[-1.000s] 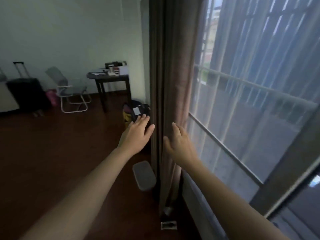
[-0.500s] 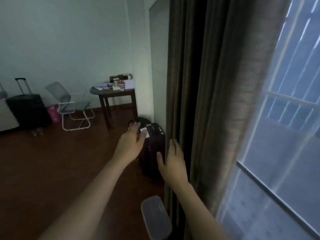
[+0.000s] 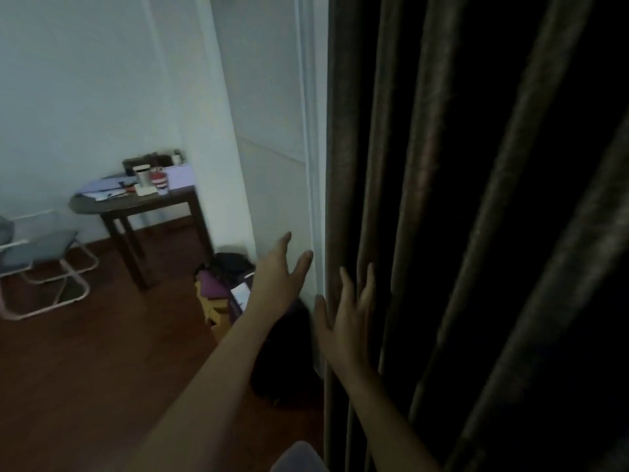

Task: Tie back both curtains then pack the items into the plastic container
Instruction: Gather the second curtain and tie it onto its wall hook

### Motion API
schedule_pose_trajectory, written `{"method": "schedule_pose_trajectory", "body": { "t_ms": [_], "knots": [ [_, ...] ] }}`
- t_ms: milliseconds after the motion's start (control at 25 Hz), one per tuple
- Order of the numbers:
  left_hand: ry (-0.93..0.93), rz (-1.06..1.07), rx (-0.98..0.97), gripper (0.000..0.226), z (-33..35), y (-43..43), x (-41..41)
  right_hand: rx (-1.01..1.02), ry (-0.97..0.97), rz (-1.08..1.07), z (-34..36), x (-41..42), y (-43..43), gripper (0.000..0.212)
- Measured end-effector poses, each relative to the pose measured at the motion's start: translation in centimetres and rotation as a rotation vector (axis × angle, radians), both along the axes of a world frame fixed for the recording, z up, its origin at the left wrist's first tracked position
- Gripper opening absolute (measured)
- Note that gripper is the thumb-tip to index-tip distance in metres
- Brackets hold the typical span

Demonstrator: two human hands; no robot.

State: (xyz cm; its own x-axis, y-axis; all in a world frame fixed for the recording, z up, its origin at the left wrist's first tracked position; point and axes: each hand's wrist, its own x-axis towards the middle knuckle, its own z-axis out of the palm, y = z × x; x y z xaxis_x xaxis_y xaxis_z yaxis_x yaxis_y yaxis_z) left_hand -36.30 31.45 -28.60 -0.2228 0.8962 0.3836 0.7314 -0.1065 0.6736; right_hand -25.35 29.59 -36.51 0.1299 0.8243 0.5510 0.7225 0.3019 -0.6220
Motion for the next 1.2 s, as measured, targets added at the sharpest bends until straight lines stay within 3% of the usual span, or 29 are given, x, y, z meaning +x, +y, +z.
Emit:
{"method": "schedule_pose_trajectory", "body": {
  "t_ms": [200,480,640,720,880,1040,1200],
  "knots": [
    [-0.179,-0.483,0.049,0.082,1.9,9.9,0.8,0.129,0.007,-0.305,0.3,-1.9,5.7,0.051],
    [-0.42,-0.85,0.019,0.026,6.3,14.3,1.6,0.308,0.271,-0.447,7.0,-3.4,6.9,0.086],
    [-0.388,-1.021,0.063,0.026,9.1,14.6,1.0,0.385,0.192,-0.509,10.5,-2.7,6.0,0.08],
    [-0.228,-1.022,0.127,0.03,8.9,14.5,0.8,0.321,0.161,-0.541,10.6,-2.3,5.4,0.078],
    [-0.04,-0.918,0.147,0.043,7.6,15.2,0.9,-0.07,0.034,-0.619,7.2,-1.9,5.4,0.076],
    [-0.104,-0.688,0.161,0.054,6.6,17.9,-0.4,-0.053,0.08,-0.673,4.3,-1.7,3.6,0.07],
    [-0.04,-0.851,0.115,0.051,6.4,16.3,0.7,-0.06,-0.007,-0.619,1.0,-3.1,3.2,0.072]
  ]
}}
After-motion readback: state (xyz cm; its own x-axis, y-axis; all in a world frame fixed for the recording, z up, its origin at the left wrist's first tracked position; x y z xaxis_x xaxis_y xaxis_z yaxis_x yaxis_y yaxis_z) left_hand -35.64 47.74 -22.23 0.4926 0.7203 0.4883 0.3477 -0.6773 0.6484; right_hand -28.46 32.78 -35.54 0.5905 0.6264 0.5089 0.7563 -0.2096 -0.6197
